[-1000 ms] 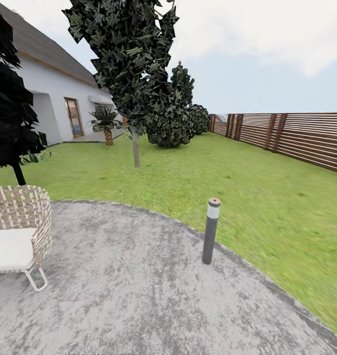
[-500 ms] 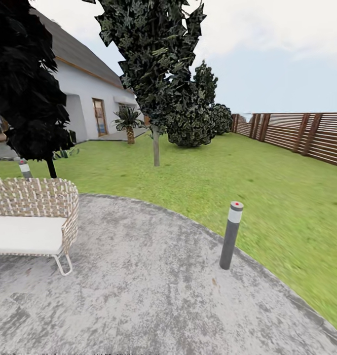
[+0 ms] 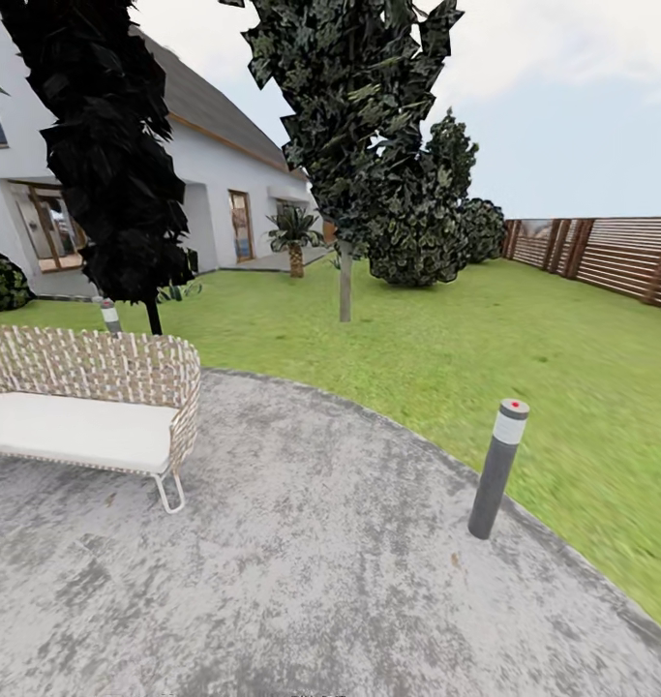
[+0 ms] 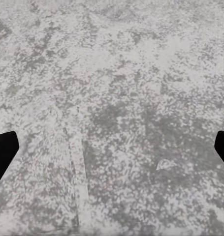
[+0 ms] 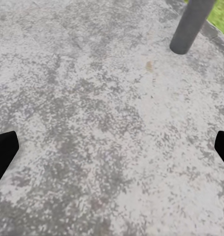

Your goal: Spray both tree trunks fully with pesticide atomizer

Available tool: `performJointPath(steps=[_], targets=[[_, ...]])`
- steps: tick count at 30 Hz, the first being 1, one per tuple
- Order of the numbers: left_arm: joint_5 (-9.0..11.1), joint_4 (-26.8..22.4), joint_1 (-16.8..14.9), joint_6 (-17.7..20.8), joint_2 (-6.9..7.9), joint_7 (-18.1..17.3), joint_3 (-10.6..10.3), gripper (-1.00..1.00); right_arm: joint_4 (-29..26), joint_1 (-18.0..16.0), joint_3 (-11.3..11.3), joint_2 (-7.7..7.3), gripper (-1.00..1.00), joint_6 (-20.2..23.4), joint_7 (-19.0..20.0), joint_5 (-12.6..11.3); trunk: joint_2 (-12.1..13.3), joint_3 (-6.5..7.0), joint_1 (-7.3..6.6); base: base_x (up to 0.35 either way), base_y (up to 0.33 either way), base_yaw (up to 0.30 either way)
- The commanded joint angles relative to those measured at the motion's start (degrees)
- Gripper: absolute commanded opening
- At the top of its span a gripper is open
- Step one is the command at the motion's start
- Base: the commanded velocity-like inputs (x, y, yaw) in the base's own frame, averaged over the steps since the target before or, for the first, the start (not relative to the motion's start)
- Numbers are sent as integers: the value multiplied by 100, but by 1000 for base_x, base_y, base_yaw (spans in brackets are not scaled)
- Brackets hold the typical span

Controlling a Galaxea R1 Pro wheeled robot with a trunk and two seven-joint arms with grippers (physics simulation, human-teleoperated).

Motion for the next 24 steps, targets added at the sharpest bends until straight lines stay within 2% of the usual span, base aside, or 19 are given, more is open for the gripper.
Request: performJointPath(steps=[1, 24], targets=[[7, 8, -6, -20, 0, 15, -8, 100, 1, -1, -2, 0, 100, -16, -3, 1, -45, -30, 22, 0, 0, 260], [7, 8, -6, -20, -9, 24, -8, 100, 2, 0, 8, 0, 100, -16, -3, 2, -967, -591, 527, 0, 0, 224]])
